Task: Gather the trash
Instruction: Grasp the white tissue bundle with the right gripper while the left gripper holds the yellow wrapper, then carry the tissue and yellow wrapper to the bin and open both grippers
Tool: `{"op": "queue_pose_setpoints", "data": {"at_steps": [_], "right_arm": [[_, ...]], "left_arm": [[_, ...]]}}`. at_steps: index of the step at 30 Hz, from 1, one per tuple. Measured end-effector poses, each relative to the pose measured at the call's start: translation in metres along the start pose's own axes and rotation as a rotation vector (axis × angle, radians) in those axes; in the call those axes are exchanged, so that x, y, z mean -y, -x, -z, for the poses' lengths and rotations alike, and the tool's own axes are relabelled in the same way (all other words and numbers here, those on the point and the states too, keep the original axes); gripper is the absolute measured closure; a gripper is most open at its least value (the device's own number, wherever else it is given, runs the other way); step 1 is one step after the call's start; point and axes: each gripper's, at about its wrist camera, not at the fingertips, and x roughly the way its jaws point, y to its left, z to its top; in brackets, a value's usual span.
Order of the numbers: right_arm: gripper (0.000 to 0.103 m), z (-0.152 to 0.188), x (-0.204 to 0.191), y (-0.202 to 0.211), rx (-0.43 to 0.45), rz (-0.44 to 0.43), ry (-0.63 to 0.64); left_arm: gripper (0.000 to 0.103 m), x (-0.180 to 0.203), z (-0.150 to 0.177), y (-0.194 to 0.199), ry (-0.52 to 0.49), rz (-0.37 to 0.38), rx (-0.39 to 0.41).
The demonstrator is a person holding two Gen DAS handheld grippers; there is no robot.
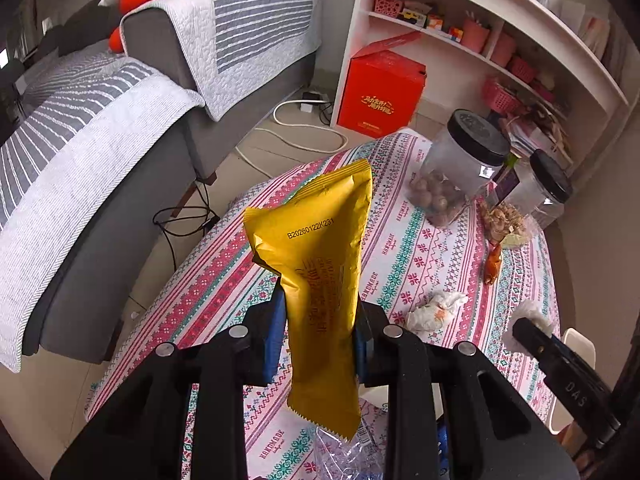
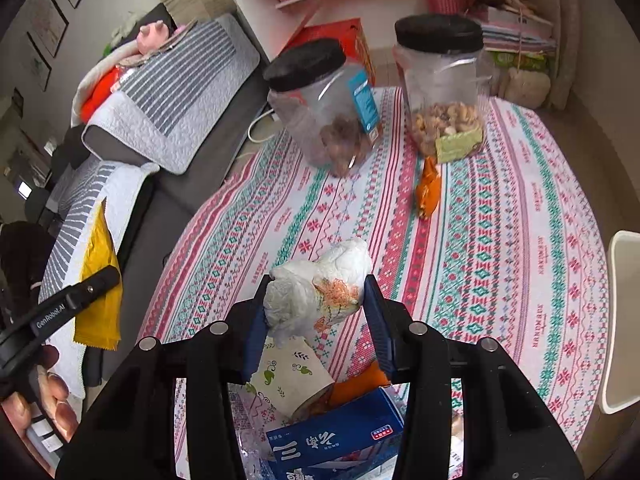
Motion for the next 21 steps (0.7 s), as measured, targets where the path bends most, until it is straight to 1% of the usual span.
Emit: {"op": "queue_pose_setpoints", "data": {"at_steps": [9,13,21], "right_arm": [[0.061,-0.002,0.009,0.026,0.071,0.032,0.015],[0.061,-0.002,0.017,0.036,0.098,0.049,0.013],[0.061,-0.003,0.039,0.058,0.133,0.072,-0.008]], "left_arm": [[0.074,0.025,0.005,0.02,-0.052,0.003,0.078],[0.075,0.038,0.009,0.025,-0.079,0.004,0.103],[0.074,0.063,0.018,0.034,-0.123,0.038,0.132]]}}
